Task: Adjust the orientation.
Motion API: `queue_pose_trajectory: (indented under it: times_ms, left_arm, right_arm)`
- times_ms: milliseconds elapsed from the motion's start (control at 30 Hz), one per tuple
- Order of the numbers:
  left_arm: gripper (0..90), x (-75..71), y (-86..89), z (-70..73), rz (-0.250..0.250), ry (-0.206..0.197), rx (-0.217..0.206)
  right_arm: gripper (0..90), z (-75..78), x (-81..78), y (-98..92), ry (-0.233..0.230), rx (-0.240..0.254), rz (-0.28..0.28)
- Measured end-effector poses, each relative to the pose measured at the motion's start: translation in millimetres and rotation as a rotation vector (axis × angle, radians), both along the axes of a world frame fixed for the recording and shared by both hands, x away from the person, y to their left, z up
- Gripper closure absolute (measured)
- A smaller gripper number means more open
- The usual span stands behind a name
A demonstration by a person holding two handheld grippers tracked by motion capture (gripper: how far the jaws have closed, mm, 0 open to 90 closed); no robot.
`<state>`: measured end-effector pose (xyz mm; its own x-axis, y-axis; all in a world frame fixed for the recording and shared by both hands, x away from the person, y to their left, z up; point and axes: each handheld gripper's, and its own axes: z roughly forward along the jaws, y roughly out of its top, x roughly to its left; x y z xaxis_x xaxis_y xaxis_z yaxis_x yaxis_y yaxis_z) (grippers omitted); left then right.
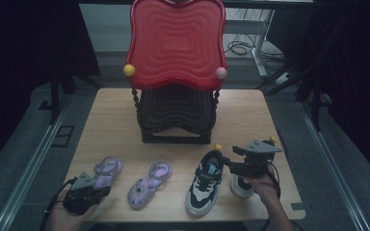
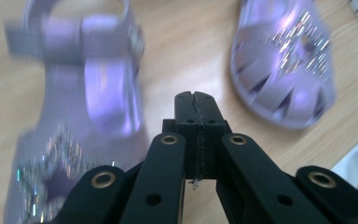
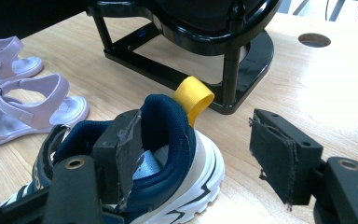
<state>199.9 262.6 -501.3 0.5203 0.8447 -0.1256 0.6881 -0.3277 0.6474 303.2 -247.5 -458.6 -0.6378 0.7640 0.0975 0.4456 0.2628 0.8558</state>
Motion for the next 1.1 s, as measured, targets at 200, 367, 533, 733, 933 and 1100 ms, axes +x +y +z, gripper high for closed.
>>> queue_pose_trajectory:
  times_ms: [200,367,533,733,933,1100]
  left_arm:
    - [90.0,-11.6,7.3,-17.8,0.052,0.042,0.047]
    - [90.0,-14.1,9.9,-19.6,0.075,0.041,0.051]
    - [90.0,-15.2,9.9,-20.1,0.082,0.041,0.068]
    - [90.0,-14.5,14.1,-17.3,0.073,0.049,0.091]
    - [90.0,-17.3,16.7,-17.8,0.072,0.058,0.120]
    - [90.0,-21.1,22.5,-21.2,0.105,0.063,0.123]
  right_arm:
    - [33.3,-3.0,1.7,4.4,0.007,-0.011,0.007]
    - [33.3,-3.9,2.9,7.0,0.009,-0.014,0.012]
    - [33.3,-4.1,3.3,7.4,0.007,-0.016,0.013]
    - [33.4,-3.1,2.4,6.2,0.001,-0.016,0.010]
    - [33.4,-2.7,1.7,5.0,0.000,-0.015,0.005]
    - [33.5,-2.8,1.7,4.4,0.000,-0.016,0.001]
